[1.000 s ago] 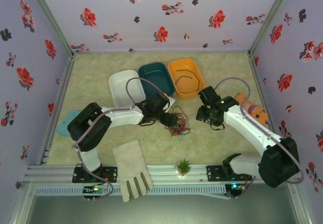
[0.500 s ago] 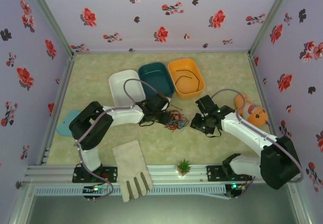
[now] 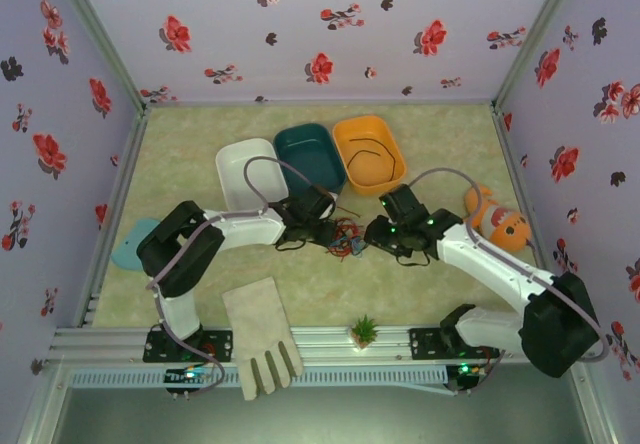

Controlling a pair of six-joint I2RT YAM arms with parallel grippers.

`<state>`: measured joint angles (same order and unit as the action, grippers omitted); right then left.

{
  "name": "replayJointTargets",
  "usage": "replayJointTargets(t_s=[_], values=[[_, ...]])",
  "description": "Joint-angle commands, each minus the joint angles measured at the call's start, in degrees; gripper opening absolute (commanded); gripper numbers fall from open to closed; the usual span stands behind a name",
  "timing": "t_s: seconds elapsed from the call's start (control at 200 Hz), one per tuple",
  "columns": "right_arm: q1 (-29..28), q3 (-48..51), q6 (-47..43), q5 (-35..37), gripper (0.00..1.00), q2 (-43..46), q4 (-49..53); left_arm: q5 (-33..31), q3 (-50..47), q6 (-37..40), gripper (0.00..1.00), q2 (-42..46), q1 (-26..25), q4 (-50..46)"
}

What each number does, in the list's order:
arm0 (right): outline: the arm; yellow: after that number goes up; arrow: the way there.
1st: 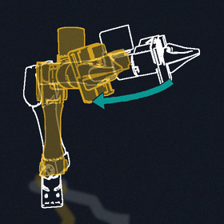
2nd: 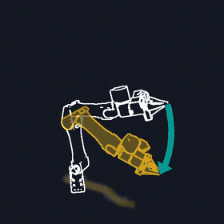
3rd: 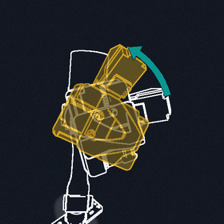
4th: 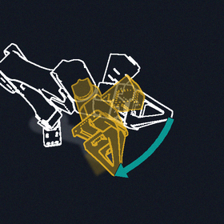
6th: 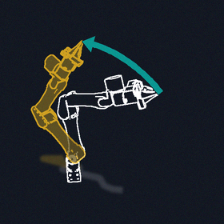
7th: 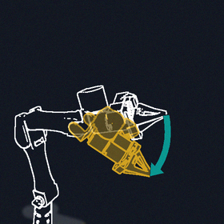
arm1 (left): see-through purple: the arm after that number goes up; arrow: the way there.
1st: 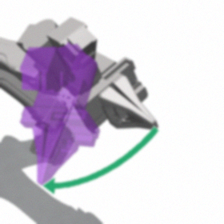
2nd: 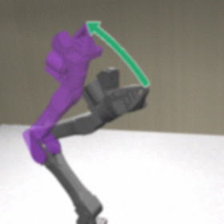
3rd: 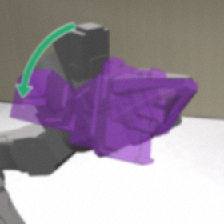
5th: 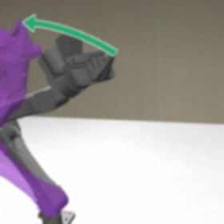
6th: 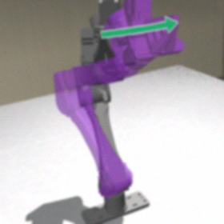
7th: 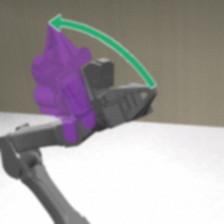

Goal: Untangle the cables

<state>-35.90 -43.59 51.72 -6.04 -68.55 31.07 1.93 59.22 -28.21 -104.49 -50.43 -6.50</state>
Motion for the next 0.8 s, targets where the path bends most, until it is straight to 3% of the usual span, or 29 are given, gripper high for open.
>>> replayJointTargets(t_s=[0.0, 0.24, 0.445, 0.57, 0.795], values=[[-0.3, -1.6, 1.4, 1.3, 0.38, -1.9, -2.7, -1.5, -0.3, -0.6, 0.07, 0.4, 0.3, -0.9], [-0.4, -1.7, 1.1, 2.1, 0.32, -6.7, -4.6, -1.5, -0.4, -0.4, 0.07, 0.6, 0.3, -1.1], [-0.4, -1.5, 1.0, 3.3, 0.13, -7.8, -4.3, -1.5, -0.5, -0.4, 0.07, 0.7, 0.3, -1.3], [-0.3, -2.5, -0.7, 8.1, 0.02, -4.4, 0.9, -2.2, -0.8, -0.2, 0.03, 1.2, 0.3, -1.7], [0.1, -5.5, -5.8, 16.8, 0.00, 5.3, 9.1, -4.5, -1.3, 0.7, 0.00, 1.7, 0.3, -4.1]])
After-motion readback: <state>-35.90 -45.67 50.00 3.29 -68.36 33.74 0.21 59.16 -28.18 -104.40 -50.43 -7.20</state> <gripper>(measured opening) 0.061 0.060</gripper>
